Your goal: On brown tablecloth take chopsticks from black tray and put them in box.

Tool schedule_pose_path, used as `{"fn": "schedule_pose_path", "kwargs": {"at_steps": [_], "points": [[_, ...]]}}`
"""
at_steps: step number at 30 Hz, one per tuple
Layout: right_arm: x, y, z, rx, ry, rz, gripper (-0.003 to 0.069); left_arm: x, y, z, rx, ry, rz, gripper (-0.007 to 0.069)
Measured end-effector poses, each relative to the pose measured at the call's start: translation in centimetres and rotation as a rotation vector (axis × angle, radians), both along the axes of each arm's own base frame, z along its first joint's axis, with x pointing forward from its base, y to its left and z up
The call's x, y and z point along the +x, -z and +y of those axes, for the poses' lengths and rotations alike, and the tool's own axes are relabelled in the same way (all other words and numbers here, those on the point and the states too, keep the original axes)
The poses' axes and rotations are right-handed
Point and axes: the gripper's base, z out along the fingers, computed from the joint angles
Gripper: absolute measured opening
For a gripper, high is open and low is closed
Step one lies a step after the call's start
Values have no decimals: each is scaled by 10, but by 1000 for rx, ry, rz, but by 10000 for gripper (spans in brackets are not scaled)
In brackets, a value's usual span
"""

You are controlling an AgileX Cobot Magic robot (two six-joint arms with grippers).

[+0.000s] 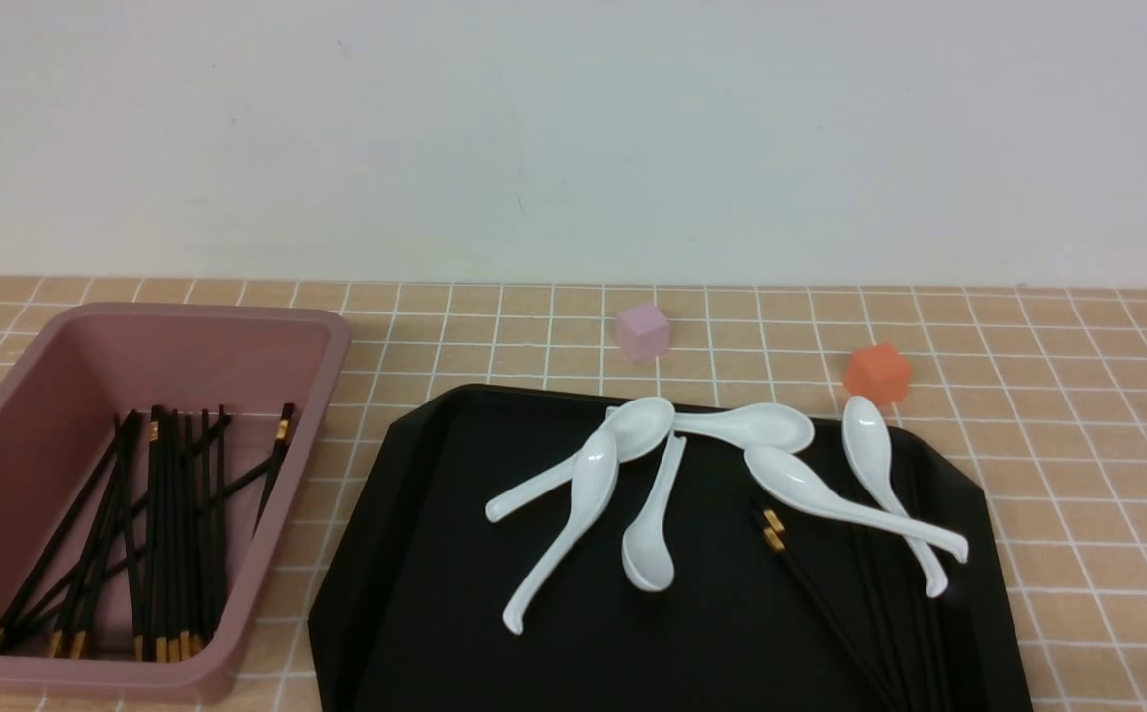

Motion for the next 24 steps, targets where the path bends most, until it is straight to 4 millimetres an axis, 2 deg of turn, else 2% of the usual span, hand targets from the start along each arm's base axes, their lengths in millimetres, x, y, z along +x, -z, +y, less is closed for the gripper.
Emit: {"fn": "schedule_pose_path", "kwargs": {"at_steps": [24], "points": [[0, 0, 0, 0, 0, 0, 106, 0, 0, 0, 0, 0, 0, 239]]}}
